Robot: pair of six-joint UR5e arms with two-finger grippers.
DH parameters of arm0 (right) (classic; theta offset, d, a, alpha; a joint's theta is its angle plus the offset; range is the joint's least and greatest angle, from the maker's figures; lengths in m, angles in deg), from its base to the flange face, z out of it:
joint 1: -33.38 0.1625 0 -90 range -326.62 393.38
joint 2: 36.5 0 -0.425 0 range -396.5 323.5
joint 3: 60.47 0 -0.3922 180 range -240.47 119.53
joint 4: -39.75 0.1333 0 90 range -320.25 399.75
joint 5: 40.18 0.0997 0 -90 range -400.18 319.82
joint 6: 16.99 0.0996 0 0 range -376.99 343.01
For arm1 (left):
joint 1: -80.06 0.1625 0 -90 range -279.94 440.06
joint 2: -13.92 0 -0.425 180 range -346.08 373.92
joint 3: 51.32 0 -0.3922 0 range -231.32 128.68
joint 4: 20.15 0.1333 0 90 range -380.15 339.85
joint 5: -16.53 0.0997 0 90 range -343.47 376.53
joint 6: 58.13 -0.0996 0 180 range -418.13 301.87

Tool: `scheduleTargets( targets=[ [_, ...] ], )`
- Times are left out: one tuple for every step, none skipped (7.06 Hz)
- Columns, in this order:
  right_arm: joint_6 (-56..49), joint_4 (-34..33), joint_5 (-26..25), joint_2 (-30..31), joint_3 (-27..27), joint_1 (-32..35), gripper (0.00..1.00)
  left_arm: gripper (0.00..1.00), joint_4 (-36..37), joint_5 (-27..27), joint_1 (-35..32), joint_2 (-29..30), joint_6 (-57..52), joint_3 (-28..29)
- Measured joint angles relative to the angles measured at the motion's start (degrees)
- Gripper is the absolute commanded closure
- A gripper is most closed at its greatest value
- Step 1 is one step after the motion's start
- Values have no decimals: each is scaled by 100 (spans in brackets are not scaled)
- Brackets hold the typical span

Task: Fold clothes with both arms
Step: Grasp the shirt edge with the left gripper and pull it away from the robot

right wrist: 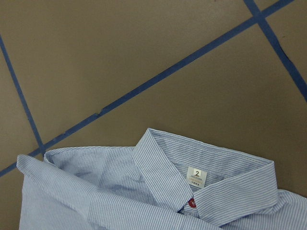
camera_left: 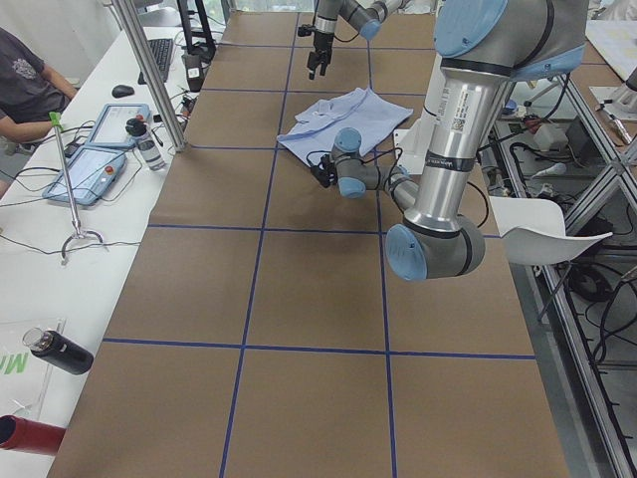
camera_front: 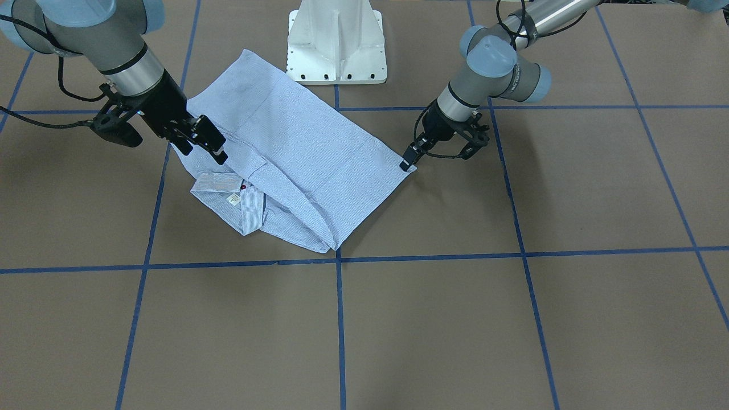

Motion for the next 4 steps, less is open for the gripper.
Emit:
scheduleTargets(
  targets=[
    [0, 0, -5, -1, 22, 0, 0, 100, -1, -12, -13, -1, -1, -69],
    [0, 0, -8, -2, 42, 0, 0, 100, -1, -21, -26, -5, -8, -172],
    [1, 0, -9, -3, 56, 0, 0, 100, -1, -26, -39, -9, -17, -251],
    [6, 0, -9, -3, 66, 1, 0, 100, 1, -27, -55, -9, -43, -285]
  ],
)
